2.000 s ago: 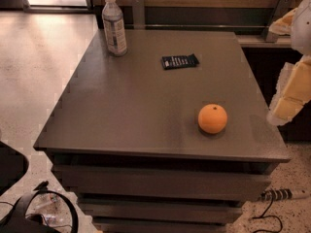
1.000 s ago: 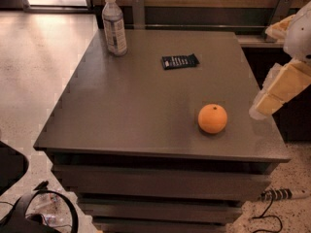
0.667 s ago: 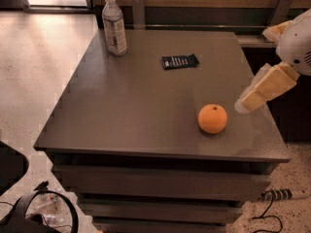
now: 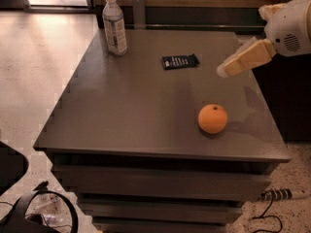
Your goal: Knock blue plastic bottle over
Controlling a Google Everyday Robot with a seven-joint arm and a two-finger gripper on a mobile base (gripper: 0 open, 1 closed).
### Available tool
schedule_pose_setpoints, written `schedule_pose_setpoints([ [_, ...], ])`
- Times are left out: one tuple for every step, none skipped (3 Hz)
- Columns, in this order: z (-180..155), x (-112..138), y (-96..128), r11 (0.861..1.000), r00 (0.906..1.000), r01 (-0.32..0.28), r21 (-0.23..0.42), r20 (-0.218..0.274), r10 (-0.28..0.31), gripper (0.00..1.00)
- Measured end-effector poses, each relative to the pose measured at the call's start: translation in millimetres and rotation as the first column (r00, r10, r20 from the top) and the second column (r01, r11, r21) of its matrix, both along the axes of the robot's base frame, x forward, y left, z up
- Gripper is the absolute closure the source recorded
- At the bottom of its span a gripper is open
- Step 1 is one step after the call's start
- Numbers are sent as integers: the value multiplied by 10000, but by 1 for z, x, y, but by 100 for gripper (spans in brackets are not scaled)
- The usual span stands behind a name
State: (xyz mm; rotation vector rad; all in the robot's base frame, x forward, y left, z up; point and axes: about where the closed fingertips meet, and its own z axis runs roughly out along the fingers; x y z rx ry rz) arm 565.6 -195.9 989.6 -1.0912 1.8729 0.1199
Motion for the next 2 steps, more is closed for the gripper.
schedule_pose_setpoints([
  [10,35,26,9979,9991,-230,597,359,209,0],
  [15,64,58,9927,9963,-771,928,451,732,0],
])
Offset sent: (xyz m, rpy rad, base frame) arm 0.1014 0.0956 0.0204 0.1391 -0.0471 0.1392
